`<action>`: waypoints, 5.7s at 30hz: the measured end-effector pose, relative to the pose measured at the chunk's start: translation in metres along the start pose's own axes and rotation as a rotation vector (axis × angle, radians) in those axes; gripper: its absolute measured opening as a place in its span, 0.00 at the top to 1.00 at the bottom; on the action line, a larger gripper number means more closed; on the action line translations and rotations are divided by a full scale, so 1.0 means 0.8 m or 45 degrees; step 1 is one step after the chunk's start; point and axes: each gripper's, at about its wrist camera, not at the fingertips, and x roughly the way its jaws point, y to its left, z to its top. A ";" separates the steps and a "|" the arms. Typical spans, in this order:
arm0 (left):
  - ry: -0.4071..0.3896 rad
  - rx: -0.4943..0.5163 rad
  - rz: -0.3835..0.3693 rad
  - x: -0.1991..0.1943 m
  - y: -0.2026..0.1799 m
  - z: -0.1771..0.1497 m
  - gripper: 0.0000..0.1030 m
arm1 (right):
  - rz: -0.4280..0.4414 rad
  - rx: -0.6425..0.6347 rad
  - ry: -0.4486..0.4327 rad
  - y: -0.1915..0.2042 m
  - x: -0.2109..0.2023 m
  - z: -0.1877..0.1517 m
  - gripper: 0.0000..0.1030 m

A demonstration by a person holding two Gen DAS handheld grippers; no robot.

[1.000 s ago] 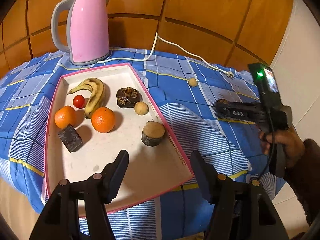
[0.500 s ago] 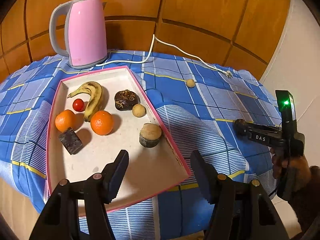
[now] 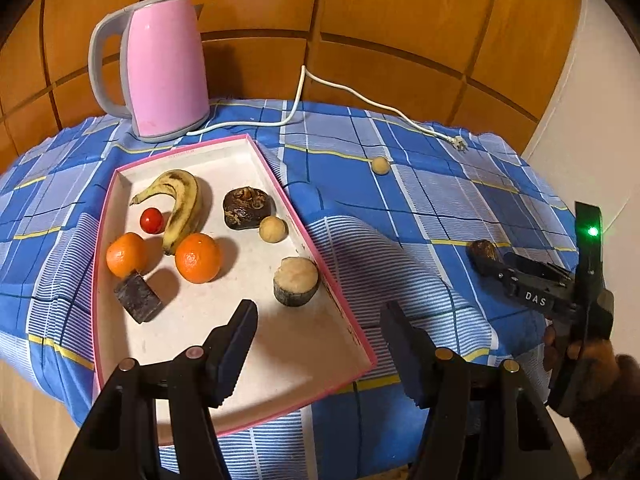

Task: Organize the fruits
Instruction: 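Reach the left gripper to the small yellow ball and grasp it while the right gripper holds the brown fruit, then carry the yellow ball into the tray and release it while the right gripper holds the brown fruit, then hold the dark brown fruit in the right gripper above the table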

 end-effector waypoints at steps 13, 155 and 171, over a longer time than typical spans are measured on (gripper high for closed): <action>-0.015 0.057 -0.094 0.020 -0.025 0.067 0.33 | -0.024 -0.022 -0.051 0.010 0.014 0.004 0.58; -0.089 -0.259 0.249 0.080 0.105 0.099 0.58 | -0.089 -0.035 -0.135 0.015 0.022 -0.004 0.58; -0.093 -0.143 0.214 0.005 0.052 0.019 0.52 | -0.131 -0.061 -0.121 0.020 0.024 -0.003 0.58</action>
